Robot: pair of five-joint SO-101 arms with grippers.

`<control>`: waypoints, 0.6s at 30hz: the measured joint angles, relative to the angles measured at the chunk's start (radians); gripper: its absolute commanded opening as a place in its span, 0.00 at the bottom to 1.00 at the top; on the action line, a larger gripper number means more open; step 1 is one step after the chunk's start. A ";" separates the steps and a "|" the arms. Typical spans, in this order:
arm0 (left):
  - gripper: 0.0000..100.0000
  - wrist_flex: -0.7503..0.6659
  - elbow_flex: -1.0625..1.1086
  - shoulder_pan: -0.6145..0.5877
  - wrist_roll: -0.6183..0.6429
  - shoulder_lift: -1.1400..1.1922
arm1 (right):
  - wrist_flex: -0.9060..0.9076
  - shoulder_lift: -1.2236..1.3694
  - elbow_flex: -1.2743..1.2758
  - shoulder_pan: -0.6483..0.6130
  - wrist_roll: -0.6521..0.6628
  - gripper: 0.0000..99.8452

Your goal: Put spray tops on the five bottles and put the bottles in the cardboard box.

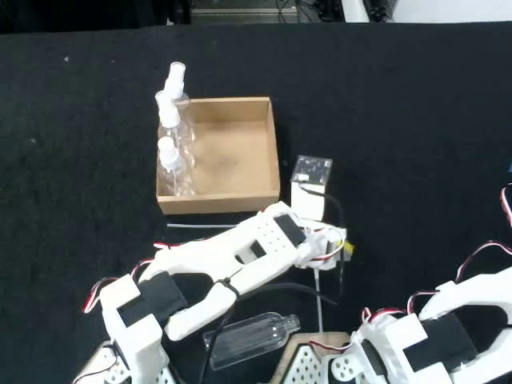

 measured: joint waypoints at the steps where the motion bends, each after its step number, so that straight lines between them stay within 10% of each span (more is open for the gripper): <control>1: 0.32 -0.002 0.000 0.000 0.021 0.000 | 0.000 0.000 0.000 0.000 0.000 0.01; 9: 0.30 -0.003 0.002 0.023 0.086 0.008 | 0.000 0.000 0.000 0.000 0.000 0.01; 15: 0.02 -0.006 0.002 0.058 0.089 0.040 | 0.000 0.000 0.000 0.000 0.000 0.01; 18: 0.08 -0.006 0.002 0.061 0.095 0.040 | 0.000 0.000 0.000 0.000 0.000 0.01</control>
